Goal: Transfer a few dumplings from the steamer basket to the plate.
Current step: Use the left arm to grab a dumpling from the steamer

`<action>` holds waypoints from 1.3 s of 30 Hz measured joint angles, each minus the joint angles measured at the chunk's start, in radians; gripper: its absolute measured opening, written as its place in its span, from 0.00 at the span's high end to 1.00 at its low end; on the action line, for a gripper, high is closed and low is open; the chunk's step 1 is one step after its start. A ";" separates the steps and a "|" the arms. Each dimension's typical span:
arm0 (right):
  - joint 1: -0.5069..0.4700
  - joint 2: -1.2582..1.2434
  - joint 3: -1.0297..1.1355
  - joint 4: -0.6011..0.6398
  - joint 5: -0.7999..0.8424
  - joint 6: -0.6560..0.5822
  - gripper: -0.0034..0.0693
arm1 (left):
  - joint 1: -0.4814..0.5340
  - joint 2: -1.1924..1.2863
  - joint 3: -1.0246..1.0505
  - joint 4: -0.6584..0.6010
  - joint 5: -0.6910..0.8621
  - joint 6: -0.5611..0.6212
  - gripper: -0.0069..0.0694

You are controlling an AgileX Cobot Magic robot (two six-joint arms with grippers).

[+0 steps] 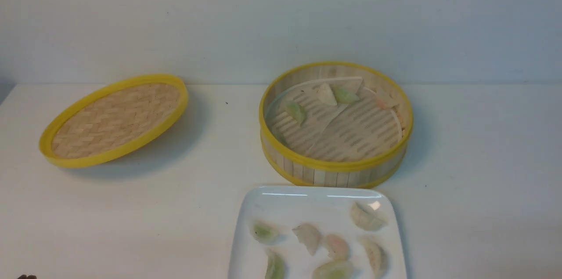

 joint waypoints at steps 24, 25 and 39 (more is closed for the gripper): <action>0.000 0.000 0.000 0.000 0.000 0.000 0.97 | 0.000 0.000 0.000 0.000 0.000 0.000 0.92; 0.000 0.000 0.000 0.000 0.000 0.000 0.97 | 0.000 0.000 0.000 0.000 0.000 0.000 0.92; 0.000 0.000 0.000 0.000 0.000 0.000 0.97 | 0.000 0.000 0.000 0.019 0.000 0.000 0.92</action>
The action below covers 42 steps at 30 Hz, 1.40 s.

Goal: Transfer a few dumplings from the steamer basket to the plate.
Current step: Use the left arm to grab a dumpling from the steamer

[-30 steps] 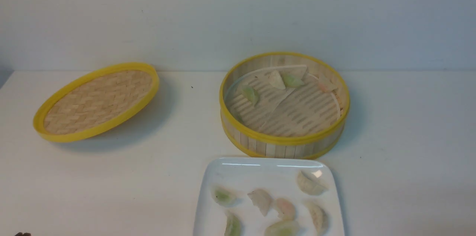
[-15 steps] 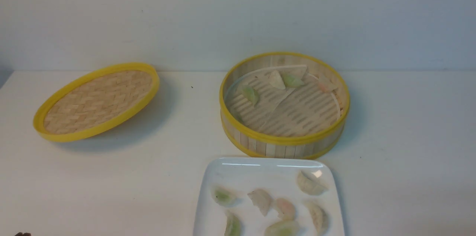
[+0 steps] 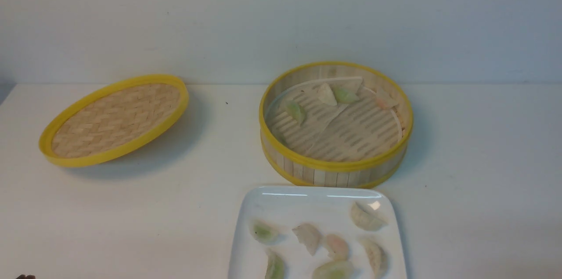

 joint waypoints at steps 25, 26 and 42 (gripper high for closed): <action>0.000 0.000 0.000 0.000 0.000 0.000 0.97 | 0.000 0.000 0.001 -0.301 -0.488 -0.464 0.92; 0.000 0.000 0.000 0.000 0.000 0.000 0.97 | 0.000 0.000 0.001 -0.304 -0.495 -0.464 0.92; 0.000 0.000 0.001 0.000 0.000 0.000 0.97 | 0.000 0.144 -0.324 -0.241 -0.667 -0.461 0.92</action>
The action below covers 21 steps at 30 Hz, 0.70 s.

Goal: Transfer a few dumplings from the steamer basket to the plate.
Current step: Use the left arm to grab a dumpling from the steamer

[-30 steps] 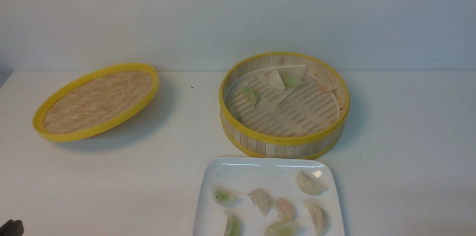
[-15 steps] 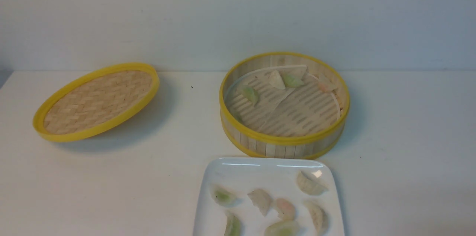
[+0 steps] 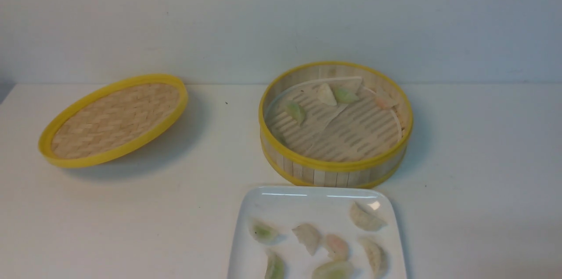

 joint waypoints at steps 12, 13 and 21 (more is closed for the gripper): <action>0.000 0.000 0.000 0.000 0.000 0.000 0.97 | -0.001 0.791 -0.807 0.132 1.282 0.262 0.92; 0.000 0.000 0.000 0.000 0.000 0.000 0.97 | -0.001 0.857 -0.836 0.111 1.316 0.291 0.92; 0.000 0.000 0.000 0.000 0.000 0.000 0.97 | -0.151 1.293 -1.107 0.005 1.399 0.462 0.92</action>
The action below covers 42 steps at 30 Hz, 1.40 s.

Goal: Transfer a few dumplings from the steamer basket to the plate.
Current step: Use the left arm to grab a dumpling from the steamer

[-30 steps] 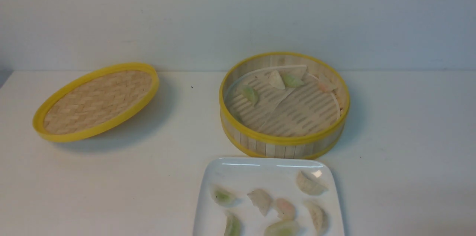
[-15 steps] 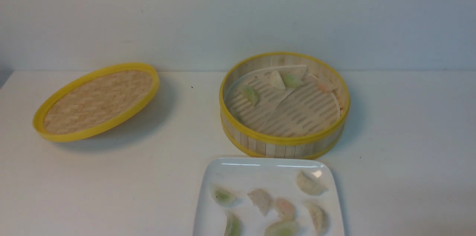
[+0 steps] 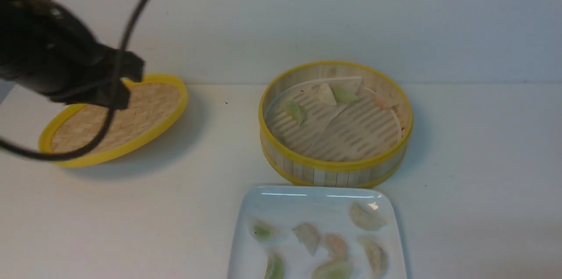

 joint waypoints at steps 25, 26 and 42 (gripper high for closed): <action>0.000 0.000 0.000 0.000 0.000 0.000 0.97 | -0.272 0.923 -0.909 0.119 0.028 0.057 0.78; 0.000 0.000 0.000 0.000 0.000 0.000 0.97 | -0.272 0.928 -0.909 0.119 0.014 0.061 0.75; 0.000 0.000 0.000 0.000 0.000 0.000 0.97 | -0.272 1.080 -0.912 0.176 -0.165 0.083 0.19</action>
